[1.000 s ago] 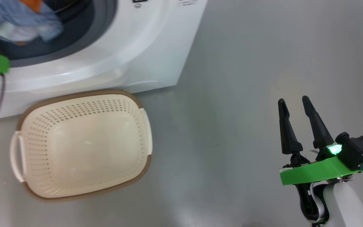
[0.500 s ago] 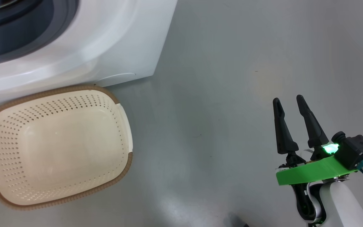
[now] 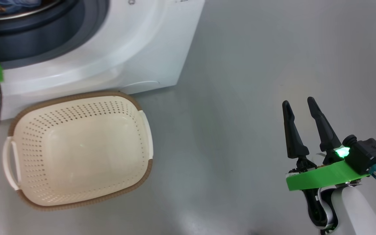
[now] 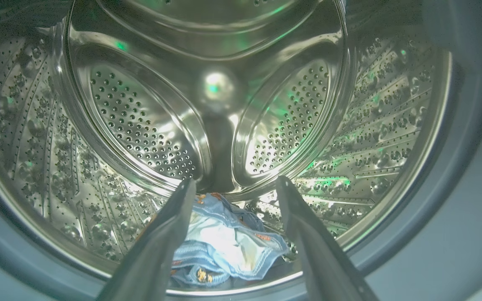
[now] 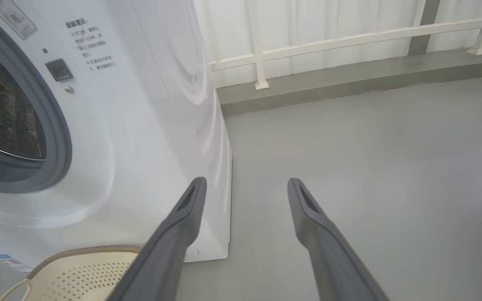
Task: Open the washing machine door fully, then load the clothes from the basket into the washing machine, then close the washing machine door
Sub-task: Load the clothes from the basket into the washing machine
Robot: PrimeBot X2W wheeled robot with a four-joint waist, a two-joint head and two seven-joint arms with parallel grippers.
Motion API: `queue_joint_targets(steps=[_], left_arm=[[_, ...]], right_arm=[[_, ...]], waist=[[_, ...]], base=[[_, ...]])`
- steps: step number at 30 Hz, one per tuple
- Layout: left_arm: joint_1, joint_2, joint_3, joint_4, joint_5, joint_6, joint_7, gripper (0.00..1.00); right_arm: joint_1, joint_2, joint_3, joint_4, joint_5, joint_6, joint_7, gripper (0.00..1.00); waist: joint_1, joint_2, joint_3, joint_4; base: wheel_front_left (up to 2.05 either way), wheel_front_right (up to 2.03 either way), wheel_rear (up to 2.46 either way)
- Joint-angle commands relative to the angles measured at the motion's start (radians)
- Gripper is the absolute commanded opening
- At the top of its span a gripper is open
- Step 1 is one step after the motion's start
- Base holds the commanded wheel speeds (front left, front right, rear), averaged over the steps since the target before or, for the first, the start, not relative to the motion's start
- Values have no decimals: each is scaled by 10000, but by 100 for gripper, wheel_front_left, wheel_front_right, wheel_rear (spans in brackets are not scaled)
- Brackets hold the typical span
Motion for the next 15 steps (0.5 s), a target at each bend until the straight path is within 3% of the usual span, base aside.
queue_joint_targets(steps=[1, 15], left_arm=[[263, 352, 246, -363, 238, 6, -63, 100], [2433, -804, 400, -1096, 775, 6, -63, 100]], right_arm=[[-195, -150, 185, -185, -132, 46, -80, 100], [-22, -723, 64, 24, -95, 46, -80, 100]], waist=[[0, 0, -243, 240], [0, 0, -1378, 1272]], base=[[0, 0, 0], [0, 0, 0]])
